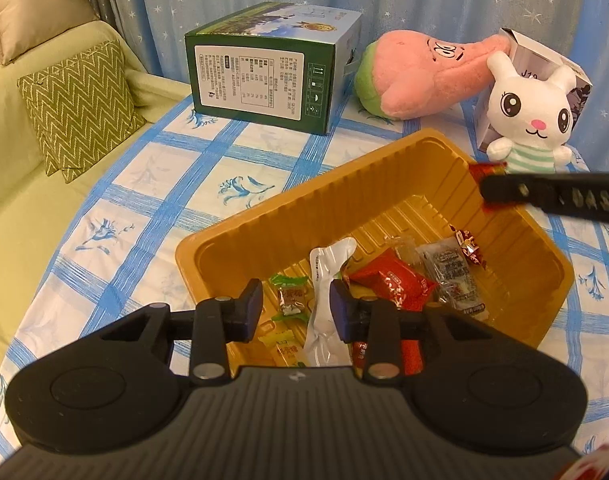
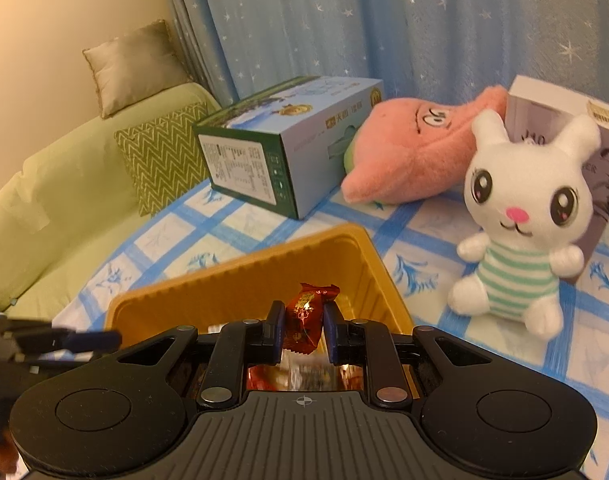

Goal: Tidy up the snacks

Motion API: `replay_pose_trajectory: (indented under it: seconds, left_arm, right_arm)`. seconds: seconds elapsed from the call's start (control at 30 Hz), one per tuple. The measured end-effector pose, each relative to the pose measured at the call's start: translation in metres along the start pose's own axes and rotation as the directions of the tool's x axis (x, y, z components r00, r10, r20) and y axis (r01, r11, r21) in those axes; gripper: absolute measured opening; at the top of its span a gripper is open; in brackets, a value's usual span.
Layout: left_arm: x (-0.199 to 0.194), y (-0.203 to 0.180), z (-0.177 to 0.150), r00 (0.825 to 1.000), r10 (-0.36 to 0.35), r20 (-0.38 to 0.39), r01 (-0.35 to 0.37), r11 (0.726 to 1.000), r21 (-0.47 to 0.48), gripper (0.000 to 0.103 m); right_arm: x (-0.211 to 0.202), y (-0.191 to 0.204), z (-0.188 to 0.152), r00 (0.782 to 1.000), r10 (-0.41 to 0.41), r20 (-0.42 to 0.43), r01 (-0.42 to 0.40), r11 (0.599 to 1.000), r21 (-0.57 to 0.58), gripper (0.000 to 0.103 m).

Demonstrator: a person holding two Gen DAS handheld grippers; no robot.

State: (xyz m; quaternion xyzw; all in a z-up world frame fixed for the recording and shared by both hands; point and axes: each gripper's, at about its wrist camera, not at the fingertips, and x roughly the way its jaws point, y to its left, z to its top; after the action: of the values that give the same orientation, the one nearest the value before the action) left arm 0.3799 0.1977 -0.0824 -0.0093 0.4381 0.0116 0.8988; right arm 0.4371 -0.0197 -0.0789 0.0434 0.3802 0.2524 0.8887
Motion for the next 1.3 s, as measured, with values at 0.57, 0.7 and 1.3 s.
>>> replay_pose_trajectory:
  seconds: [0.57,0.7,1.3]
  left_arm:
    - [-0.033,-0.002,-0.016,1.000,-0.009,0.011,0.009,1.000,-0.022,0.043]
    - [-0.047,-0.007,-0.025,1.000,0.000,0.016,0.000,1.000,-0.013,0.045]
    - [-0.107,-0.053,-0.081,0.999,-0.039,0.002,0.039,0.998,0.046,0.051]
  right_arm:
    - [-0.016,0.000,-0.008,0.999,0.046,-0.018,-0.045,0.998,0.051,0.028]
    - [-0.031,0.000,-0.022,0.999,0.043,-0.021,-0.042,0.998,0.051,0.050]
    - [-0.118,-0.012,-0.111,0.992,-0.020,-0.122,0.026,0.999,0.047,0.068]
